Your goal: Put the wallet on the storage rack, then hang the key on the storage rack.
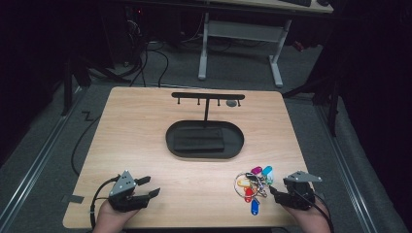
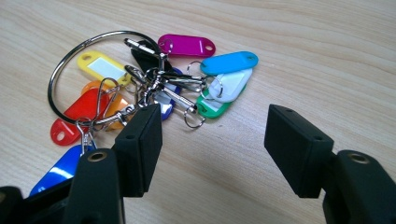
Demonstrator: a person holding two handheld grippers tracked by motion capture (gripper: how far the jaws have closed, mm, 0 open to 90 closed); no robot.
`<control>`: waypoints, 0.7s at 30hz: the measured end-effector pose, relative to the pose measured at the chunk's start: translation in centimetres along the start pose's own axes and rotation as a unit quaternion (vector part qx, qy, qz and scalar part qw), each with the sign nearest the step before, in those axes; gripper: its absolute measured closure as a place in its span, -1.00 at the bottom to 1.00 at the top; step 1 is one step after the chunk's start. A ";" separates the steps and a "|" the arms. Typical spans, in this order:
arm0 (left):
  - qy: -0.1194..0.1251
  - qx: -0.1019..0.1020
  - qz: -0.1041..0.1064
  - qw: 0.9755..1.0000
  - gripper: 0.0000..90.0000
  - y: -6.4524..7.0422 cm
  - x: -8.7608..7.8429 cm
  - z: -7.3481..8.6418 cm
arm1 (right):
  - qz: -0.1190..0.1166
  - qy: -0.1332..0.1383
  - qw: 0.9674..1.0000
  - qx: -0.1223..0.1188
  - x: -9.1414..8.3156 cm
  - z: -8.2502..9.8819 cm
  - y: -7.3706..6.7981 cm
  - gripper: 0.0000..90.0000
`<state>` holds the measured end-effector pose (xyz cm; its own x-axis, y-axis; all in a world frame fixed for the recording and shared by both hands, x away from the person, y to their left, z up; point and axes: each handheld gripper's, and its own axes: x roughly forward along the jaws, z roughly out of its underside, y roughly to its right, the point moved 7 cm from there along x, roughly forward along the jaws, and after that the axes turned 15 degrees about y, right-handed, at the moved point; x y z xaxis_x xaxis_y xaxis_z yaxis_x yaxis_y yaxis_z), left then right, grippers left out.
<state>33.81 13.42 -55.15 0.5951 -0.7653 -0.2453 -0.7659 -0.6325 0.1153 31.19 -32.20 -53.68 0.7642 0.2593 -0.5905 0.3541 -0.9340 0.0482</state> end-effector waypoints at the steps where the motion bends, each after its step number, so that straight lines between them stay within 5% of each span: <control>1: 0.001 0.000 -0.002 1.000 -0.08 -0.1 0.0 -0.1 | -0.003 -0.006 1.000 -0.003 0.0 -0.1 0.0 -0.18; 13: -0.004 0.001 -0.022 1.000 -0.27 -0.8 -0.1 0.4 | -0.035 -0.059 0.997 -0.038 1.1 -1.8 -0.7 -0.23; 17: -0.012 -0.007 -0.024 1.000 -0.29 -1.0 0.0 0.6 | -0.044 -0.082 0.994 -0.057 1.2 -2.5 -1.1 -0.23; 21: -0.013 0.006 -0.025 1.000 -0.29 -0.6 -0.1 0.5 | -0.057 -0.108 0.989 -0.079 0.8 -2.8 -1.8 -0.25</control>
<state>34.08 13.89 -55.68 0.6264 -0.7295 -0.2748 -0.7384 -0.6682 0.0908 32.70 -29.63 -52.03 0.5874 0.2865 -0.7569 0.5246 -0.8469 0.0866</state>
